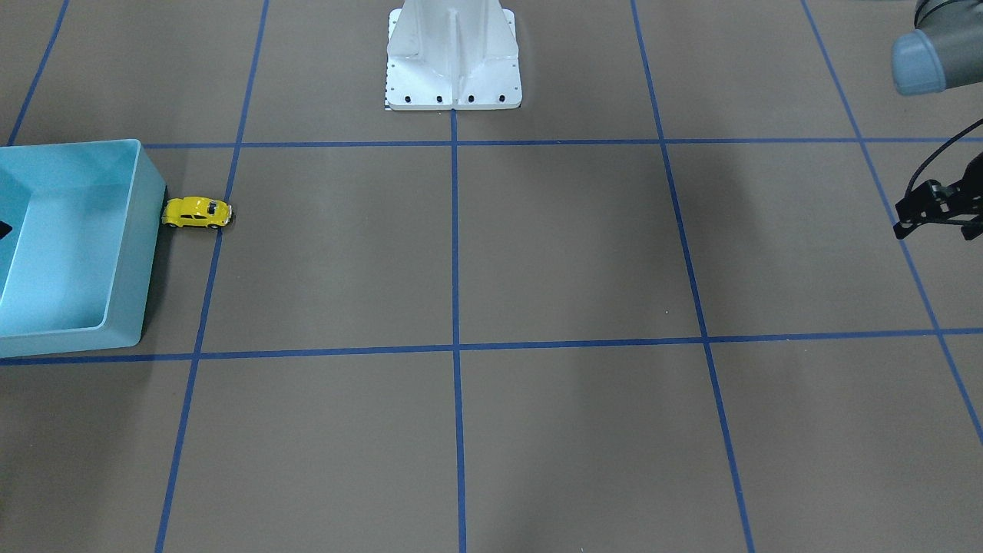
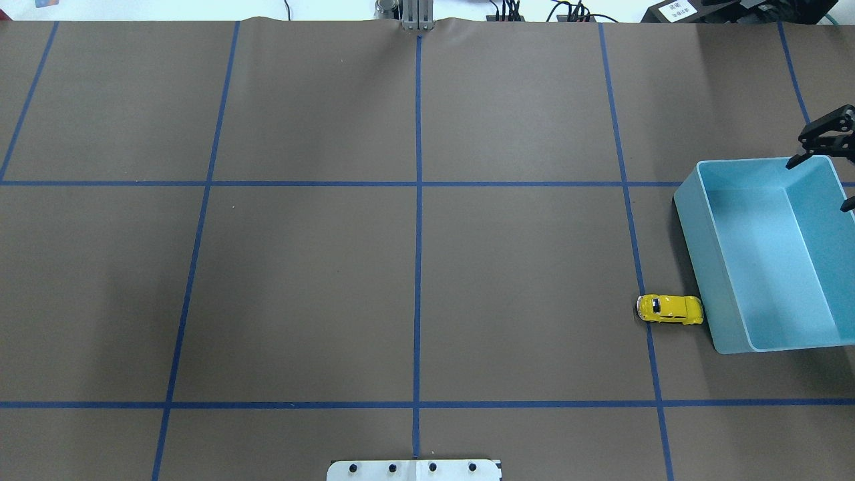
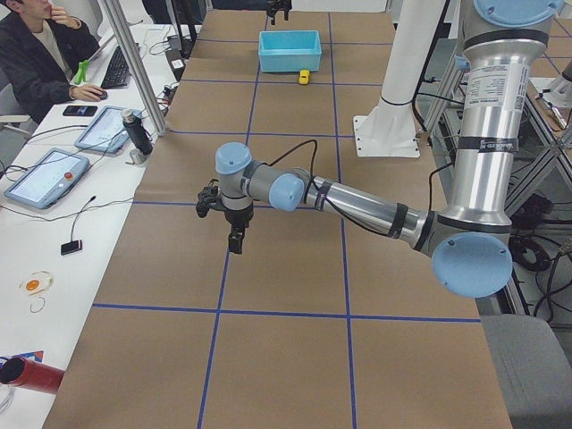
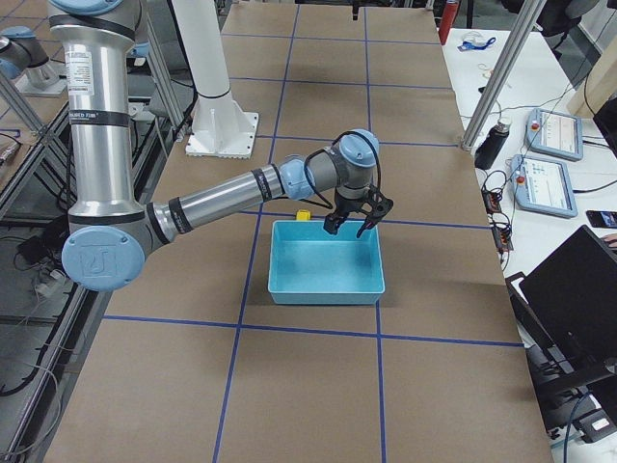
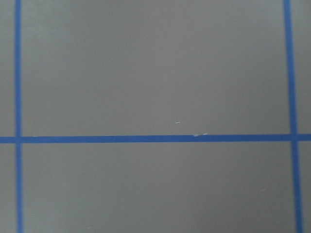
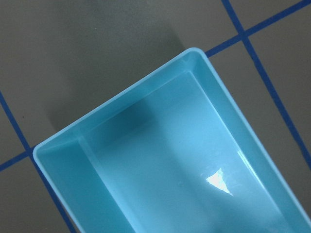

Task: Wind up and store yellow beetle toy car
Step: 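Move the right gripper down to the car resting against the bin, then close the right gripper on the yellow car and lift it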

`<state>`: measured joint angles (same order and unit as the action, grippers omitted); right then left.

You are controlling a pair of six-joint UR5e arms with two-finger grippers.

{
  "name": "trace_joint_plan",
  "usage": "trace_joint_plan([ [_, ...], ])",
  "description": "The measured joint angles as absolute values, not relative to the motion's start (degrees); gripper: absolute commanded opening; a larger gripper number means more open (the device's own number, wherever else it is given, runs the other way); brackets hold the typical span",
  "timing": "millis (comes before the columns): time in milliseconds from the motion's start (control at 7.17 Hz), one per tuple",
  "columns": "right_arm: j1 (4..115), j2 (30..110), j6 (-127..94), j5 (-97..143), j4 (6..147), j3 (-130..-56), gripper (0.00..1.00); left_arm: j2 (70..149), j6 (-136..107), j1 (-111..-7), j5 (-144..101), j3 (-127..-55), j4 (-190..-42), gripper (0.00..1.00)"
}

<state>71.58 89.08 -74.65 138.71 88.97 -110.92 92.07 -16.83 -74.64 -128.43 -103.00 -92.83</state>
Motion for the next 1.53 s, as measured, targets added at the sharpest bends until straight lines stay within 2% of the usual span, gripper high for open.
trace_joint_plan([
  [558, 61.1, 89.2, -106.3, 132.3, 82.0, -114.7, 0.99, 83.9, -8.6, -76.7, -129.5, -102.6, -101.7, 1.0],
  [976, 51.8, 89.5, -123.8, 123.8, 81.4, -117.8, 1.0, 82.8, -3.7, -77.8, -129.6, -102.3, -103.0, 1.0],
  [1534, 39.3, 89.8, -138.5, 112.7, 78.1, -116.6, 1.0, 82.0, 1.5, -80.0, -129.5, -102.4, -103.0, 1.0],
])
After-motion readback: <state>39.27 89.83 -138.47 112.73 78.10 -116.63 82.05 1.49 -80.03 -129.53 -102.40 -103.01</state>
